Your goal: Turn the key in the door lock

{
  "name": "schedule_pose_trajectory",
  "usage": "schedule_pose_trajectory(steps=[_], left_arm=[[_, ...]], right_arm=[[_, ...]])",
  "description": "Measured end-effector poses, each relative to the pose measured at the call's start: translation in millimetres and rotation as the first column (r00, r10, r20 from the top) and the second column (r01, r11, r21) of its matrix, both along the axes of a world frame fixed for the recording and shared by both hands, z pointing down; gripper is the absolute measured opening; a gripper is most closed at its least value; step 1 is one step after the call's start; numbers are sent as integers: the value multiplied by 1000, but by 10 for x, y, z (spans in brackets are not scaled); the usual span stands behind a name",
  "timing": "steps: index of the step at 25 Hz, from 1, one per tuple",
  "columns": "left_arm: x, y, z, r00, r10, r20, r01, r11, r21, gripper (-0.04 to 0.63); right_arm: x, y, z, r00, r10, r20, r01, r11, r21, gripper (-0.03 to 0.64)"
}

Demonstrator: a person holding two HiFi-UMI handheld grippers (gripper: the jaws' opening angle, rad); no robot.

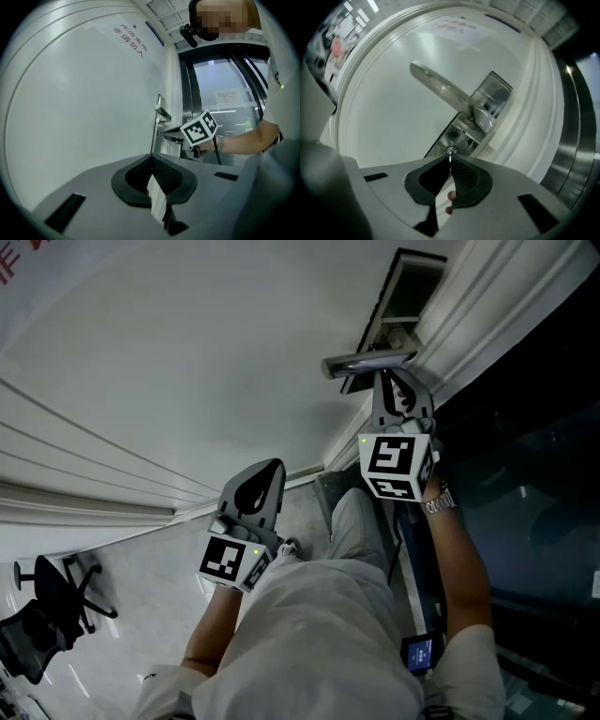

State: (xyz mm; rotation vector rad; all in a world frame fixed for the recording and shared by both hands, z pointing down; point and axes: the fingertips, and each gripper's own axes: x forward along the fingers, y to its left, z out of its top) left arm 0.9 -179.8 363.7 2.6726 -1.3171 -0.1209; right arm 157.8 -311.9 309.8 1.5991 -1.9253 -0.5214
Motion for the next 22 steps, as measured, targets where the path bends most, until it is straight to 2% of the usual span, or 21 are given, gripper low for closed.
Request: schedule_pose_trajectory(steps=[2,4,7,10,14,18,20,22], left_arm=[[11,15,20,1000,5,1,-5,1000,-3,3],[36,20,3,1000,4,-6,-4,1000,0,3],[68,31,11,1000,11,-1,-11,1000,1,3],[69,31,25,1000,11,5,-11,1000,-4,3],[31,63,88,999,7,33,-5,999,-52,3],[23,86,92,999,5,32,-3,999,-53,3],[32,80,77,1000,1,20,-1,999,-40,3],[34,92,102,1000,1,25,0,999,-54,3]], right_arm=[[12,-13,-18,973,7,231,7,998,-61,12],[40,-26,-21,905,24,425,26,994,-110,12],[73,-31,-12,768,51,638,66,985,-158,12],[94,-35,-16,596,90,798,113,975,-194,12],[136,-30,3,322,179,930,169,955,-242,11],[140,-18,1,70,253,965,241,934,-262,11],[157,-29,31,-23,289,957,268,924,-273,11],[169,-41,52,-78,310,948,280,919,-277,12]])
